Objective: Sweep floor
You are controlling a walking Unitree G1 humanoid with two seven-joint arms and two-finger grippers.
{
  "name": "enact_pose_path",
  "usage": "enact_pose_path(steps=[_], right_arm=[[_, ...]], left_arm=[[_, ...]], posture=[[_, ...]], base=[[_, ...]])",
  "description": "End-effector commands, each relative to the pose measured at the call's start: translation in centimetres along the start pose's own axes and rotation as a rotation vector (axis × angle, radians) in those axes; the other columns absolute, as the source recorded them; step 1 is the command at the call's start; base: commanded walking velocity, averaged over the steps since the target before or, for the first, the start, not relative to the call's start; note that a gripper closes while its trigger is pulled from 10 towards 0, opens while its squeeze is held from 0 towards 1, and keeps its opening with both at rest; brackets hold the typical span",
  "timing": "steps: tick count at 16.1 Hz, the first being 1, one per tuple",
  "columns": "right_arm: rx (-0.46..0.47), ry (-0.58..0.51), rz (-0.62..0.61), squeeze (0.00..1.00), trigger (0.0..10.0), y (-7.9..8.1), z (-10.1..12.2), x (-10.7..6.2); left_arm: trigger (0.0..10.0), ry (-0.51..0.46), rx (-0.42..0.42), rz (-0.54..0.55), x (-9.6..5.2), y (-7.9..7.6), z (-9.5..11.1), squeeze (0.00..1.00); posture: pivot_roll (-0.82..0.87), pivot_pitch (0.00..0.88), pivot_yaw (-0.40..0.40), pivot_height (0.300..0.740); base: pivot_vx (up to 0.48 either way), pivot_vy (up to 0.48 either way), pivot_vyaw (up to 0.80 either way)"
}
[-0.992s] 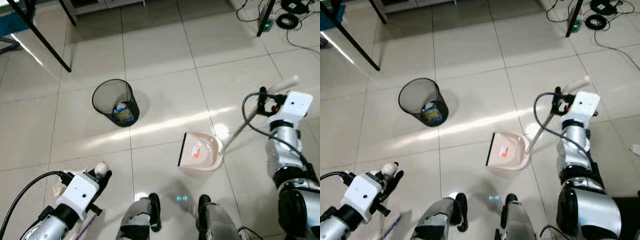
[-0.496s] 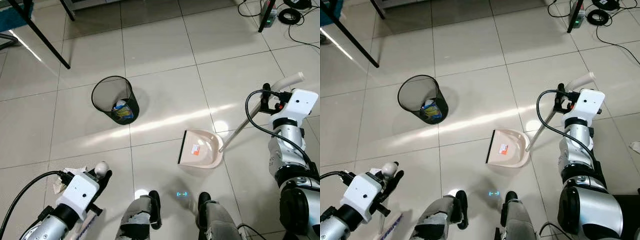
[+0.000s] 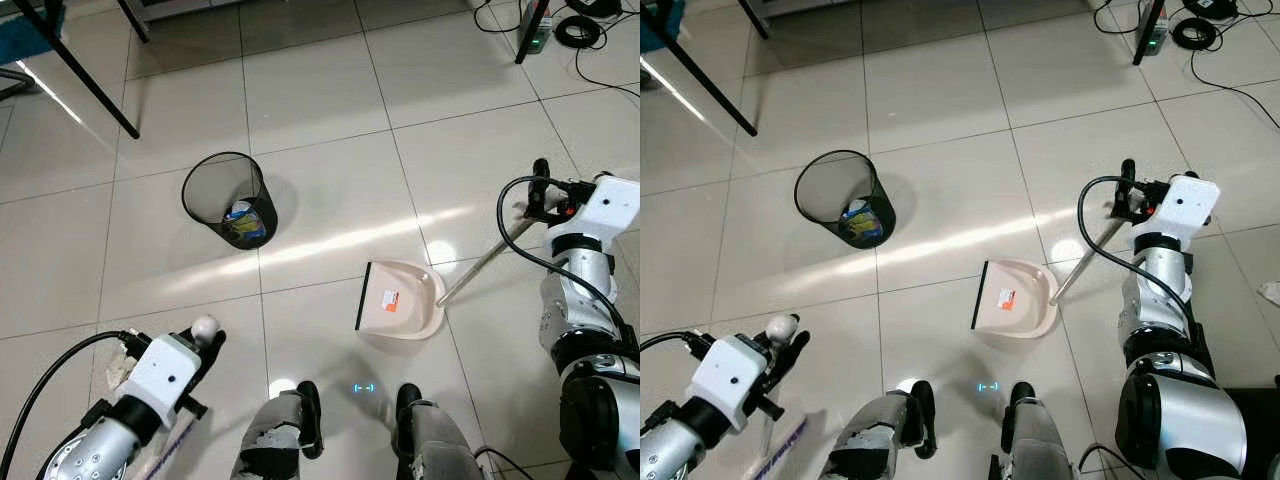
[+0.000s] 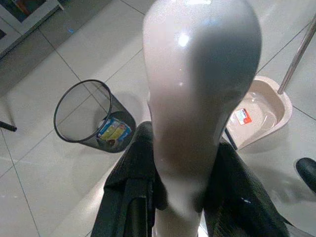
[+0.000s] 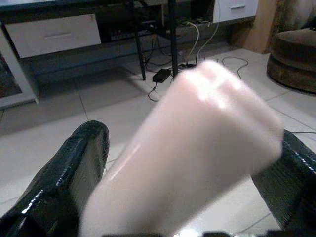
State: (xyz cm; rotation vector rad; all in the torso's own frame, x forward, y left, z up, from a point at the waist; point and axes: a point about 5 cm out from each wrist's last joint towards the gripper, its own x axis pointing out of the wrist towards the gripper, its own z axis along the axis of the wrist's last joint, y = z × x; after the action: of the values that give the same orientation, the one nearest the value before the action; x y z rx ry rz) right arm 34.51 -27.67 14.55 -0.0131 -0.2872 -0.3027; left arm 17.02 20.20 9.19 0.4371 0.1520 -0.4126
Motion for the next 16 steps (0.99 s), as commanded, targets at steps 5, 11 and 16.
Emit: enact_pose_path(steps=[5, 11, 16], right_arm=[[0.008, 0.056, -0.016, 0.00, 10.0, -0.90, -0.94, -0.57], [0.003, 0.108, -0.001, 0.00, 8.5, -0.84, -1.47, -0.61], [0.008, 0.118, -0.018, 0.00, 3.1, -1.16, -1.41, -0.46]], left_arm=[[10.0, 0.042, 0.007, -0.011, -0.06, -0.20, -0.82, 0.00], [10.0, 0.047, 0.011, -0.009, -0.41, -0.22, -0.73, 0.00], [10.0, 0.051, 0.015, -0.012, -0.67, -0.12, -0.76, 0.00]], posture=[[0.26, 0.324, 0.135, 0.740], [0.27, 0.334, 0.137, 0.740], [0.28, 0.334, 0.142, 0.740]], base=[[0.000, 0.000, 0.00], [0.000, 0.000, 0.00], [0.000, 0.000, 0.00]])
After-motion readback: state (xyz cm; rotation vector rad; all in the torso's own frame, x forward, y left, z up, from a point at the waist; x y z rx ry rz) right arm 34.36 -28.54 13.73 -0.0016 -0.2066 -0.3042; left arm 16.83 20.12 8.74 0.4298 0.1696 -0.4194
